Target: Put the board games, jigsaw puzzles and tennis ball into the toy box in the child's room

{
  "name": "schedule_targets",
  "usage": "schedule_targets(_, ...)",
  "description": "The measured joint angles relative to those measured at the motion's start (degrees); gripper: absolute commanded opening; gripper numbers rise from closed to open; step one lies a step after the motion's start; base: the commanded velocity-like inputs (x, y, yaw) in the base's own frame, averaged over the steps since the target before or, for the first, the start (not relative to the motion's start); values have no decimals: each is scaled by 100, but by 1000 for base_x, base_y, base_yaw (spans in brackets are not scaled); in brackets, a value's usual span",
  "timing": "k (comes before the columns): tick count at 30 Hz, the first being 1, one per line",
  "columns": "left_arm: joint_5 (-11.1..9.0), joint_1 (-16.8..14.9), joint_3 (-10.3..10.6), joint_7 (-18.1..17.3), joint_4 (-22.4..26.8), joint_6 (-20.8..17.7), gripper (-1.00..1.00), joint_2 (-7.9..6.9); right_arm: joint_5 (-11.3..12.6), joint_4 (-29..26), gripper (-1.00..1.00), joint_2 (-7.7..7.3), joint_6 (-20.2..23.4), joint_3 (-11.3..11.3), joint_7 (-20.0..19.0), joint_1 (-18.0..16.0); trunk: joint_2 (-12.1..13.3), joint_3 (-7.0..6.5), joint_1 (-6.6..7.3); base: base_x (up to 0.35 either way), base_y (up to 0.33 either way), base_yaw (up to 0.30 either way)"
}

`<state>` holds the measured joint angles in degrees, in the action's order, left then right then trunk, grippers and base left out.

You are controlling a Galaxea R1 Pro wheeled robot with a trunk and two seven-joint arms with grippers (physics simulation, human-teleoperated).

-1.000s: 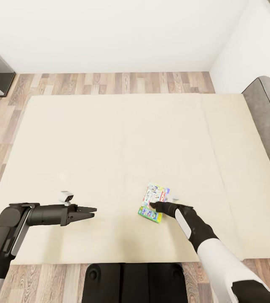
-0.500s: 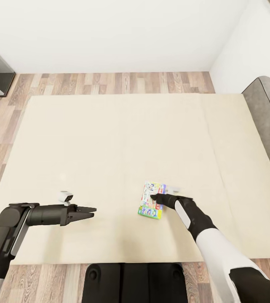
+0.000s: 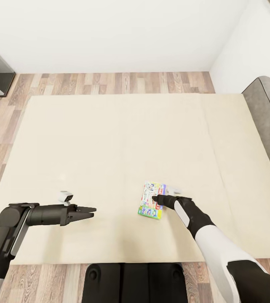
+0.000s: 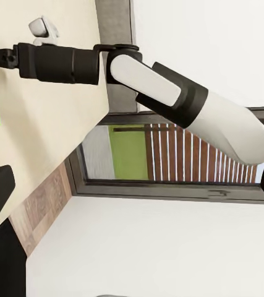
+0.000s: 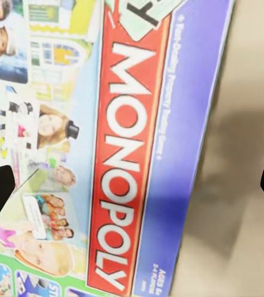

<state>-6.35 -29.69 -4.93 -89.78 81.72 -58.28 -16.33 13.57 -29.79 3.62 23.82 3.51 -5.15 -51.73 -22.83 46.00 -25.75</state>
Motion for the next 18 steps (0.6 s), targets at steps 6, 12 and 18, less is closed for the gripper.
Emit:
schedule_targets(6,0,0,-2,0,0,0,100,0,-15,6,100,15,-18,-3,1,-5,0,0,0,0,0,0)
schedule_targets(12,0,0,-3,0,0,0,100,-4,-27,7,100,35,-28,-2,1,-10,0,0,0,0,0,0)
schedule_targets(18,0,0,-6,0,-3,0,100,-8,-32,7,100,81,-79,8,0,-11,0,0,0,0,0,0)
